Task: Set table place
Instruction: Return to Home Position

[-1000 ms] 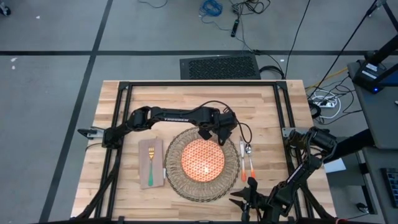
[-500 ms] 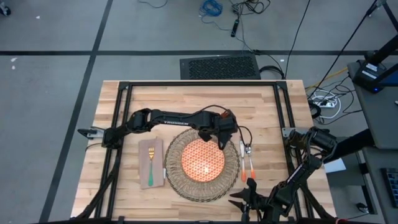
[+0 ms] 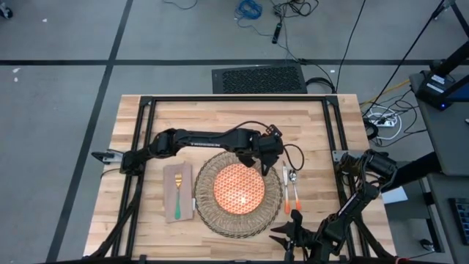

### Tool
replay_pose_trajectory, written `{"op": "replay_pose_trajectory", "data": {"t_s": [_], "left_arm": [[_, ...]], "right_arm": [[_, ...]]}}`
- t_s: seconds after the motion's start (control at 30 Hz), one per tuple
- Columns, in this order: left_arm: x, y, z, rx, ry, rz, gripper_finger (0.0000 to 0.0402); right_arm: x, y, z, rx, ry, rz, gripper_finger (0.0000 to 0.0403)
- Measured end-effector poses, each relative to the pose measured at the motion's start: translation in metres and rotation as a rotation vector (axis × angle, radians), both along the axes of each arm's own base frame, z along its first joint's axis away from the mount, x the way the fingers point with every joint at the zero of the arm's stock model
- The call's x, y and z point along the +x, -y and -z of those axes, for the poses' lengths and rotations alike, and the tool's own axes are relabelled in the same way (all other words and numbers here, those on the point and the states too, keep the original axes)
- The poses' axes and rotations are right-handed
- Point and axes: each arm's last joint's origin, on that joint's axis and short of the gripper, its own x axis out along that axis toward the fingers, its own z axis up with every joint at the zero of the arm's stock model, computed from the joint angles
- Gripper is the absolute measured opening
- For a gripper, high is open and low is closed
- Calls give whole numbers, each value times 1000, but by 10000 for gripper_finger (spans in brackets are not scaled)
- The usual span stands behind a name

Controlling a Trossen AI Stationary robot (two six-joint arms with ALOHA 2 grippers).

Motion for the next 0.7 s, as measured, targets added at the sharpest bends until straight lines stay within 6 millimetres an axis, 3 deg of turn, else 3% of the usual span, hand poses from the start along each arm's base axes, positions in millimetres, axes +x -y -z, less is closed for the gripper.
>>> {"op": "replay_pose_trajectory", "data": {"t_s": [0.23, 0.3, 0.5, 0.7], "left_arm": [[-5, 2, -6, -29, -4, -46, 63], [-10, 1, -19, -25, 30, -81, 63], [-60, -19, -105, -137, 272, -286, 63], [-140, -17, -182, -312, 433, -395, 63]], "right_arm": [[0, 1, 0, -25, 2, -3, 96], [2, 2, -1, -56, 7, -2, 96], [8, 11, -32, -212, 76, 8, 96], [-3, 31, -101, -435, 174, 49, 96]]}}
